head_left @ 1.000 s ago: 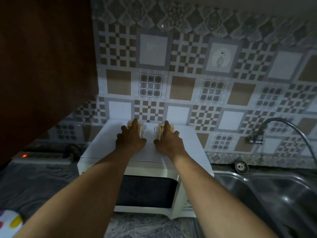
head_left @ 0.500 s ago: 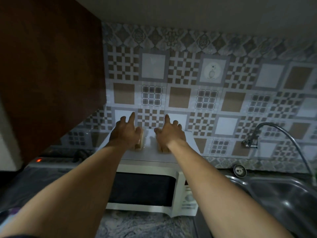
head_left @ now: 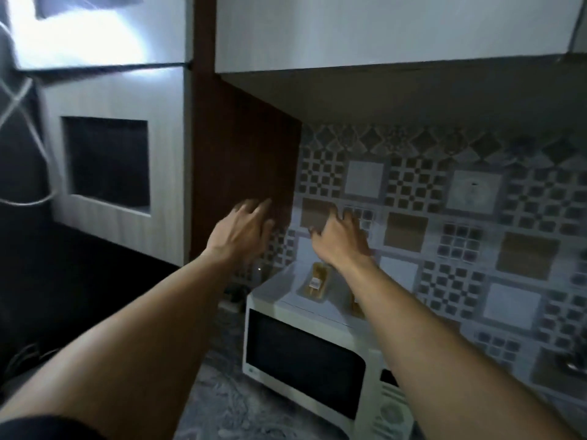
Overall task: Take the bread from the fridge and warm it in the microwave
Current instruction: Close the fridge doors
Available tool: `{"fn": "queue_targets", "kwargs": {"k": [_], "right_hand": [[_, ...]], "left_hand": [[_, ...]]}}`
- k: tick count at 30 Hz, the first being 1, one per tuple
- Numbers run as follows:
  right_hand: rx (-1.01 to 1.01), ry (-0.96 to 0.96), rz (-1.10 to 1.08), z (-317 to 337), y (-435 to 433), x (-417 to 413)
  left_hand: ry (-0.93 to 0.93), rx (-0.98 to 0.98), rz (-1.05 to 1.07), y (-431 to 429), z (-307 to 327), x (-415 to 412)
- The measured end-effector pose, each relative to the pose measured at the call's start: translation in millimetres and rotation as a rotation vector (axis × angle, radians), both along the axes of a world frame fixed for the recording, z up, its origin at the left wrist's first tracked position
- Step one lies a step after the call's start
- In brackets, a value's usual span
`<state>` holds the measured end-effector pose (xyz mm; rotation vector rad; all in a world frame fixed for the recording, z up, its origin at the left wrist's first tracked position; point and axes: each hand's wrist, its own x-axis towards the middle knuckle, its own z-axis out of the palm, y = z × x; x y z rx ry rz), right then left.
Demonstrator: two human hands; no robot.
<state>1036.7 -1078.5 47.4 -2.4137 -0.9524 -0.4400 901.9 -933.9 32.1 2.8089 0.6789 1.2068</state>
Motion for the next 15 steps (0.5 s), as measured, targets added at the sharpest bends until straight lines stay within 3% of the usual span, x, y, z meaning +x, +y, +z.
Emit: {"fn": "queue_targets", "kwargs": {"k": [15], "right_hand": [[0.072, -0.081, 0.609, 7.4, 39.2, -187.3]], "left_hand": [[0.08, 0.111, 0.654, -43.6, -5.7, -253.1]]}}
